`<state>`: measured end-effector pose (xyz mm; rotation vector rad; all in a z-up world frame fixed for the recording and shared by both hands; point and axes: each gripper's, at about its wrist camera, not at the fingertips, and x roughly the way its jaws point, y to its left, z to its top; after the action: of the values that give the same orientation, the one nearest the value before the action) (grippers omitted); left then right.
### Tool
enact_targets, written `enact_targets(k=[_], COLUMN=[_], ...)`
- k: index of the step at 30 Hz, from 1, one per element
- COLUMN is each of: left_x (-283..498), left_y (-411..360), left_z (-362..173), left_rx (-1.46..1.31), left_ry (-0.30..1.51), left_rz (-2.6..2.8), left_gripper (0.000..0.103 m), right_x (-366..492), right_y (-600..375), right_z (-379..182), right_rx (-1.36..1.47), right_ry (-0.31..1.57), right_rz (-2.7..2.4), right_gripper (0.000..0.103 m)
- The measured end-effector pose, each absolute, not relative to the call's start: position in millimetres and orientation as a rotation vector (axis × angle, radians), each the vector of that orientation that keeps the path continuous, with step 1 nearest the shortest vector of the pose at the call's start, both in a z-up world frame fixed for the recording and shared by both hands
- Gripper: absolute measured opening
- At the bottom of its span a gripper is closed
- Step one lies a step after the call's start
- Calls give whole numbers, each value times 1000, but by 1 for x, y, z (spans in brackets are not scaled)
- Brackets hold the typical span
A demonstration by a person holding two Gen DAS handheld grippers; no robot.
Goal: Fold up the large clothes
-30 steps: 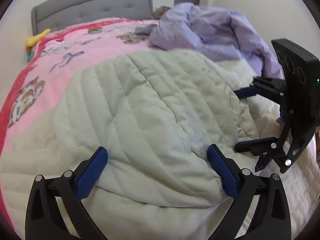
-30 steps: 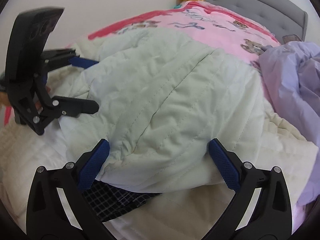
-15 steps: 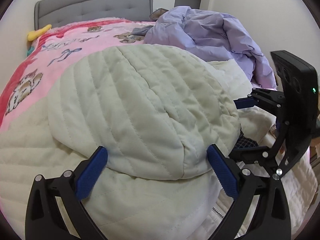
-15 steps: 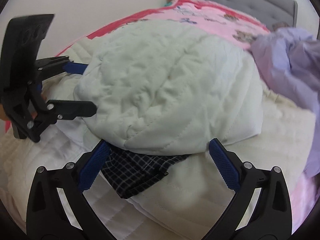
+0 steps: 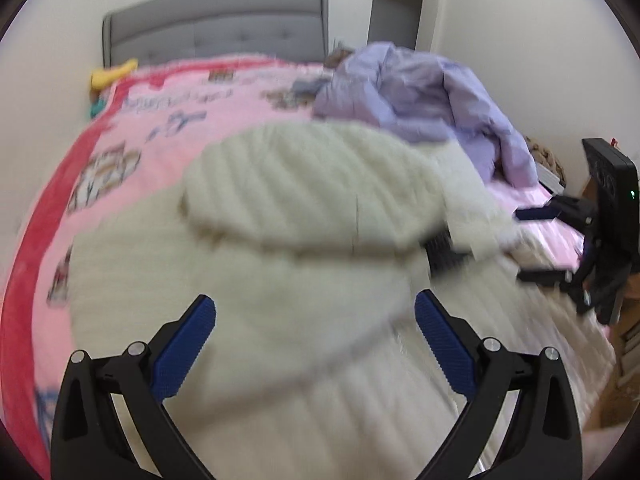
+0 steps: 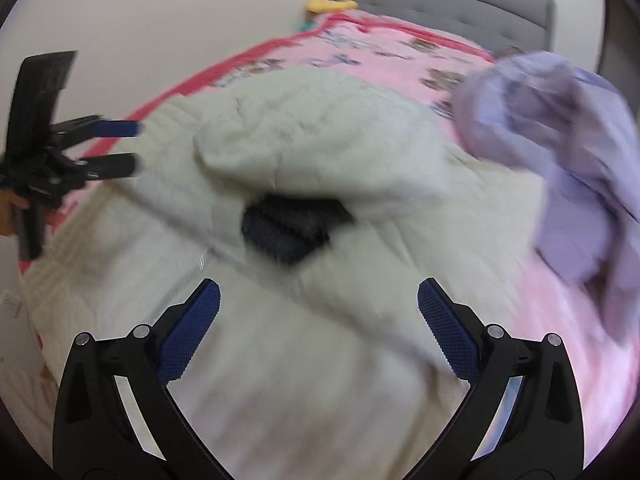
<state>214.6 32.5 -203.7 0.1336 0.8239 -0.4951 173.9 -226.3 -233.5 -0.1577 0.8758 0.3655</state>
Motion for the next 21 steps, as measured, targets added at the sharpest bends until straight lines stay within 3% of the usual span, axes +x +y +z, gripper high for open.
enact_targets(k=[10,21], left_x=[78,46], left_y=[131,174], left_z=[-234,-279], left_rx=[116,-104], left_ry=[1045,1200], left_rz=[-273,-209], left_gripper=[98,98], right_x=[35,-8], right_y=[-266,-277], right_z=[-250,-295], right_rx=[-248,-139], right_ry=[1046,1166], right_rz=[-1,-188], right_gripper=[95,95])
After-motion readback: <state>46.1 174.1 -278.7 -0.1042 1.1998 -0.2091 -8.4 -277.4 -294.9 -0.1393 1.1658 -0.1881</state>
